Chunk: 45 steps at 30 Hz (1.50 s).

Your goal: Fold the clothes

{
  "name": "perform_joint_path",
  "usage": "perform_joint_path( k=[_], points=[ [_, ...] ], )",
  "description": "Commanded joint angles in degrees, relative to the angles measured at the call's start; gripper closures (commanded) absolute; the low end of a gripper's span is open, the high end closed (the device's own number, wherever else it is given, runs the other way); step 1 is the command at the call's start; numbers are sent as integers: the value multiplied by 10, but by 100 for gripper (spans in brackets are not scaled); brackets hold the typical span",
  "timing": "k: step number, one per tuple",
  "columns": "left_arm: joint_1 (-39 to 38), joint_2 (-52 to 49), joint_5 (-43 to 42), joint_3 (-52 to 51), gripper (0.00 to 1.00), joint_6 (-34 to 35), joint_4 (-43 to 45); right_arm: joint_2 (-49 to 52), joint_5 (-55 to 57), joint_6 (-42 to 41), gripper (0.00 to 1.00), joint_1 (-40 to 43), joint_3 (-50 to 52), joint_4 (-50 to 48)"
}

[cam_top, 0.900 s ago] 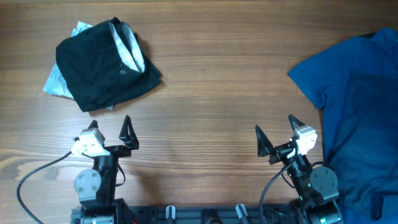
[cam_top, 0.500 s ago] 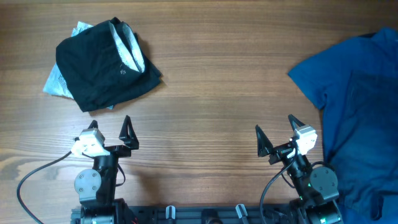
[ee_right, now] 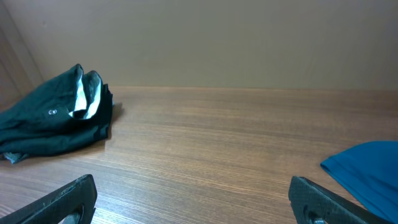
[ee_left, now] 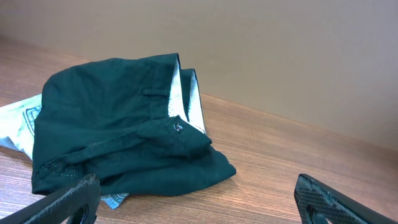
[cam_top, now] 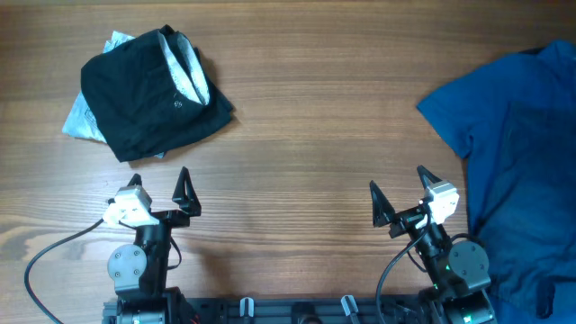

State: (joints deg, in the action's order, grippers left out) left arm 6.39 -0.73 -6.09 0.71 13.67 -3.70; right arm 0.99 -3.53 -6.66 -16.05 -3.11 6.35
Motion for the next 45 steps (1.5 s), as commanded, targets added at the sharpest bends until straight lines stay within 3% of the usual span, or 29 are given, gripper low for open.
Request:
perform_joint_path(
  k=[1,9,12,18,22,26,34,39,41,45],
  points=[
    [2,6,-7,-4,0,3,0,-7,7,-9,0,0,1,-3],
    [2,6,-7,-4,0,3,0,-7,6,-13,0,0,1,-5],
    [2,6,-22,-4,0,7,1,-7,-8,-63,0,0,1,-5],
    [1,-31,-101,-4,0,142,19,36,-23,-147,0,0,1,-14],
    [1,-56,-175,17,0,144,30,64,-53,-143,1,0,-32,-75],
    [1,-89,-132,88,0,105,-7,147,-47,-143,1,0,-148,16],
    [1,-276,-85,307,1,90,-190,495,63,-115,0,4,-467,267],
    [1,-404,-42,453,1,90,-343,728,5,-85,0,67,-696,397],
    [1,-435,-47,486,0,91,-369,804,-53,-31,0,105,-773,435],
    [1,-462,-47,502,0,90,-394,889,-97,-8,0,162,-854,463]
  ],
)
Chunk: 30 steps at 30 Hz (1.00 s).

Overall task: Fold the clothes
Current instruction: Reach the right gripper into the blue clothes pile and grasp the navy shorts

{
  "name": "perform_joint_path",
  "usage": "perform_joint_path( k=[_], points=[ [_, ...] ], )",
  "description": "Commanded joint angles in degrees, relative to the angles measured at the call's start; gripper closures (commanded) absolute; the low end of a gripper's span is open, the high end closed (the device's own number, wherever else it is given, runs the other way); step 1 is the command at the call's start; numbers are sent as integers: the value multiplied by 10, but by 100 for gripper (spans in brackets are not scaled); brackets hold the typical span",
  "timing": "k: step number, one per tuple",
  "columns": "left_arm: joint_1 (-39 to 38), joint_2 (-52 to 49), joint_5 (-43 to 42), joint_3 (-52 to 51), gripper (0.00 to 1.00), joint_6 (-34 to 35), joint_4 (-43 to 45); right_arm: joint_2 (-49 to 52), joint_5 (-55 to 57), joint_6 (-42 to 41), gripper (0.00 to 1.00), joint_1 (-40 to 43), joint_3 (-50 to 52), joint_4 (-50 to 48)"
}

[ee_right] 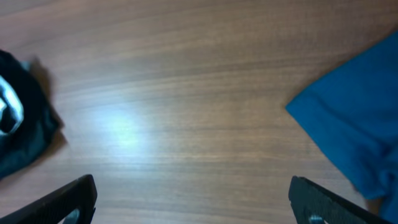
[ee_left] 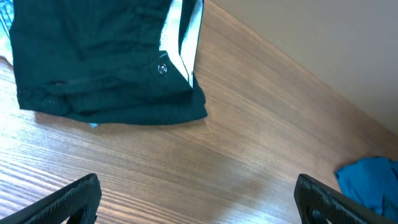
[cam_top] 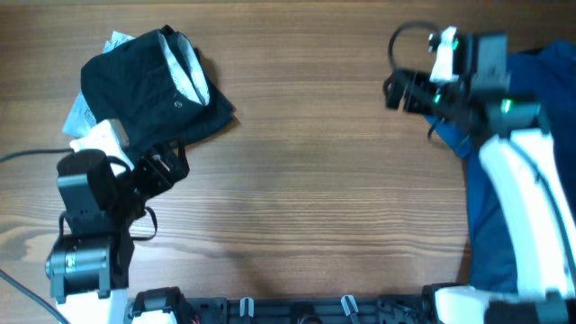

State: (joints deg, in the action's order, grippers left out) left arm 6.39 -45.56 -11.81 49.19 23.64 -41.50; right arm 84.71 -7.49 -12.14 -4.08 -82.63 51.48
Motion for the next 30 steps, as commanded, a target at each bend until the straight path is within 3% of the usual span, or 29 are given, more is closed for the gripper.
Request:
perform_joint_path(
  k=[1,9,11,19,21,24,26,30],
  points=[
    [2,-16,10,17,0,-9,-17,65,-57,47,0,59,-67,9],
    [1,-17,-12,17,0,-9,-31,212,30,-13,2,278,-71,-21],
    [1,-17,-12,17,0,-9,-29,250,42,-32,10,313,-71,-32],
    [1,-17,-12,17,0,-9,-33,380,49,-29,25,357,-71,-106],
    [1,-17,-12,17,0,-9,-34,397,59,-29,33,356,-71,-114],
    [1,-17,-12,17,0,-9,-34,406,64,-30,53,356,-70,-117],
    [1,-17,-12,17,0,-9,-34,404,64,-30,76,356,-71,-116],
    [1,-17,-12,17,0,-9,-34,377,61,-31,96,356,-72,-114]
  ],
)
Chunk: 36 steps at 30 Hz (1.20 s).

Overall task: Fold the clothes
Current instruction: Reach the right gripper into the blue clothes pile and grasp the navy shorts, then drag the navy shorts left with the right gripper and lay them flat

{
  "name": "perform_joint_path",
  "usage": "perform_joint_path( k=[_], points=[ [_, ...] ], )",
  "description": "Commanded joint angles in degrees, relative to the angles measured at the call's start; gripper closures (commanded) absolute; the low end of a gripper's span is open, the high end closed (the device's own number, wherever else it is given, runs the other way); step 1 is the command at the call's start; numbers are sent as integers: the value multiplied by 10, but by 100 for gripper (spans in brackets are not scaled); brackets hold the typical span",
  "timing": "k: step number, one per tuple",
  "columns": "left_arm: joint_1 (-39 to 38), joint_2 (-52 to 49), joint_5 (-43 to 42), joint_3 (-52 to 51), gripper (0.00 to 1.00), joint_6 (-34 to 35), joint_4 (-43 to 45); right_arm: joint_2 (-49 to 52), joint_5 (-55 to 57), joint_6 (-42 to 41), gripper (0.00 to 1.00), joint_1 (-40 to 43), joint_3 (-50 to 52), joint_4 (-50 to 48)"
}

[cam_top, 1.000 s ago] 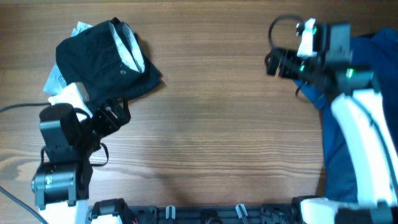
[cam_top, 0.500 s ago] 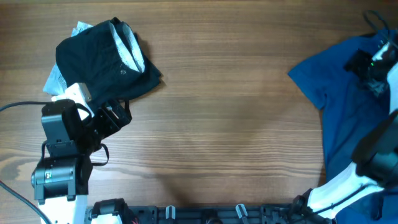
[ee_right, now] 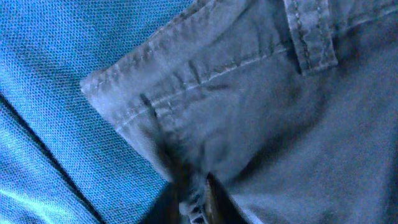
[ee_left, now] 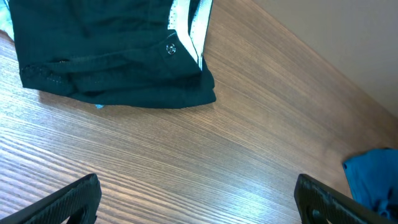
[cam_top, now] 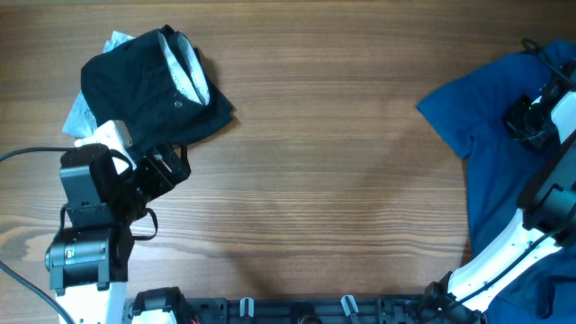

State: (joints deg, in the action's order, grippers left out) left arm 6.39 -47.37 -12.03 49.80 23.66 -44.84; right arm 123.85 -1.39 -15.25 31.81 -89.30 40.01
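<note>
Folded dark green trousers (cam_top: 144,90) lie at the far left on a pale blue garment (cam_top: 83,117); the left wrist view shows them too (ee_left: 106,56). A heap of blue clothes (cam_top: 490,135) fills the right side. My left gripper (cam_top: 171,166) hangs open just right of the trousers' near corner, over bare wood (ee_left: 196,186). My right gripper (cam_top: 520,115) is down on the blue heap. Up close, its fingers (ee_right: 180,193) stand nearly together, pinching a grey-blue garment (ee_right: 249,112) with a waistband and belt loop that lies on blue knit fabric (ee_right: 56,50).
The wooden table (cam_top: 333,180) stretches between the two piles. My right arm (cam_top: 540,207) reaches in along the right edge over the blue heap. A corner of blue cloth (ee_left: 373,180) shows at the right of the left wrist view.
My right gripper was open over the wood at the blue cloth's left corner. It is now further right, down on the heap and shut on grey-blue fabric. The left gripper has barely shifted.
Both grippers first stood open at the near edge, the piles untouched. Then the left one was raised beside the dark trousers and the right one was at the far side by the blue cloth. Now the right one pinches a garment in the heap.
</note>
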Motion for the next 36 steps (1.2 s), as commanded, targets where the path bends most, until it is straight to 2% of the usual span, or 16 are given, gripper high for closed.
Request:
perform_joint_path(
  k=[1,9,14,15,21,26,31,33,34,35,36],
  points=[
    [1,1,-10,11,0,-9,0,-28,-2,-4,96,-2,-7,1],
    [1,1,-10,11,0,-9,0,-157,-89,-4,96,-4,-9,8],
    [1,1,-10,11,0,-9,0,-228,-225,10,96,-35,-9,12],
    [1,1,-10,11,0,-9,0,-247,-257,21,96,-57,-9,12],
    [1,1,-10,11,0,-9,0,-278,-257,26,96,-224,-9,16],
    [1,1,-10,11,0,-9,-1,-235,-195,13,96,-427,-9,-12],
    [1,1,-10,11,0,-9,-1,-176,-190,12,96,-572,-9,-44],
    [1,1,-10,11,0,-9,0,-151,-192,37,96,-640,-9,-52],
    [1,1,-10,11,0,-9,0,-141,-190,66,93,-667,-9,-54],
    [1,1,-10,11,0,-9,0,-136,-182,88,83,-692,-9,-53],
    [1,1,-10,11,0,-9,-1,-136,-163,92,77,-709,-9,-51]
  ],
)
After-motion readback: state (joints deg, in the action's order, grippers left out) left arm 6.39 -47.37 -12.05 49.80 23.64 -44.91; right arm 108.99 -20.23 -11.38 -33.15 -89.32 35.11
